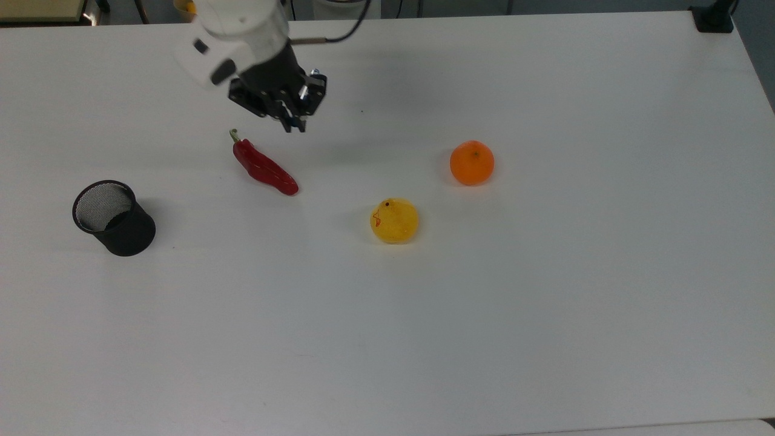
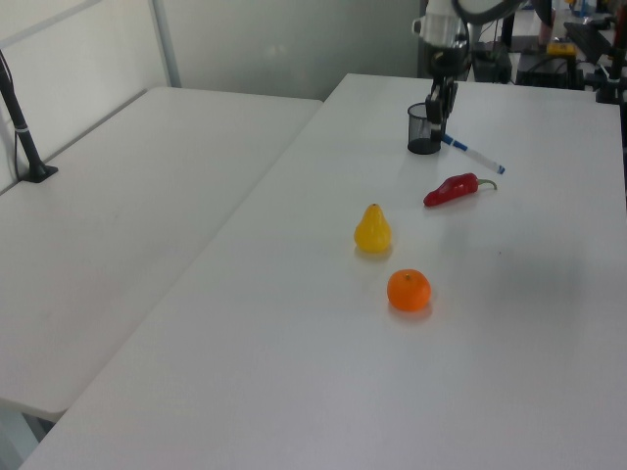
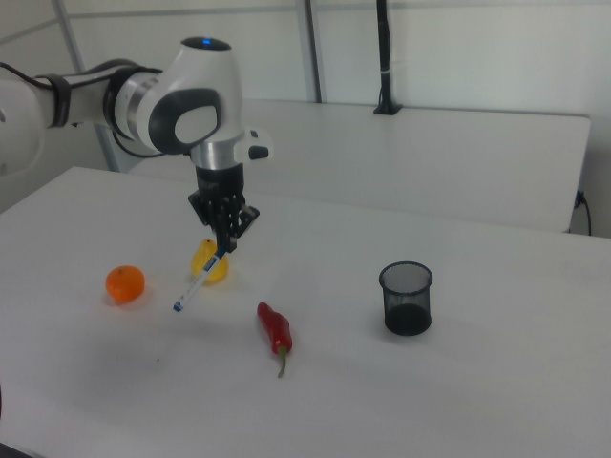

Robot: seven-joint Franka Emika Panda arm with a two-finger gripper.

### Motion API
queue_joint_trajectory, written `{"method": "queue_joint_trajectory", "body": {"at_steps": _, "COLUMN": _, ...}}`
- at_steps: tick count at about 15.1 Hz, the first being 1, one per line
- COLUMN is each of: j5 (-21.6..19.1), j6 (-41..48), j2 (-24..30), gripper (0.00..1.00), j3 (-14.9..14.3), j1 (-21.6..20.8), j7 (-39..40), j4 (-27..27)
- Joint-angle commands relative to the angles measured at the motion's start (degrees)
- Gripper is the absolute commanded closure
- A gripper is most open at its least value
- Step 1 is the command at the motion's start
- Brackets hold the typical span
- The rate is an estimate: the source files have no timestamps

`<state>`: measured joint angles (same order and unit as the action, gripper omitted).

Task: Take marker pen
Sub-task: 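Carry the marker over the table beside the red chili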

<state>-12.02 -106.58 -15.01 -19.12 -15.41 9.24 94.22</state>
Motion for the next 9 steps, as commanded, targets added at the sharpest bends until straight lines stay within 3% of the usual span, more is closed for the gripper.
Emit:
{"method": "queue_joint_trajectory", "body": {"at_steps": 1, "j5": -0.2, "j6": 0.6, "j2": -4.7, "gripper": 1.0, "j3": -0.3, "j1": -2.2, "j7": 2.3, "j4": 0.4}}
{"method": "queue_joint_trajectory", "body": {"at_steps": 9, "j5": 0.6, "j6": -0.9, "j2": -10.0, "gripper": 1.0, "j3": 2.3, "j1": -2.2, "j7": 1.8, "j4": 0.1}}
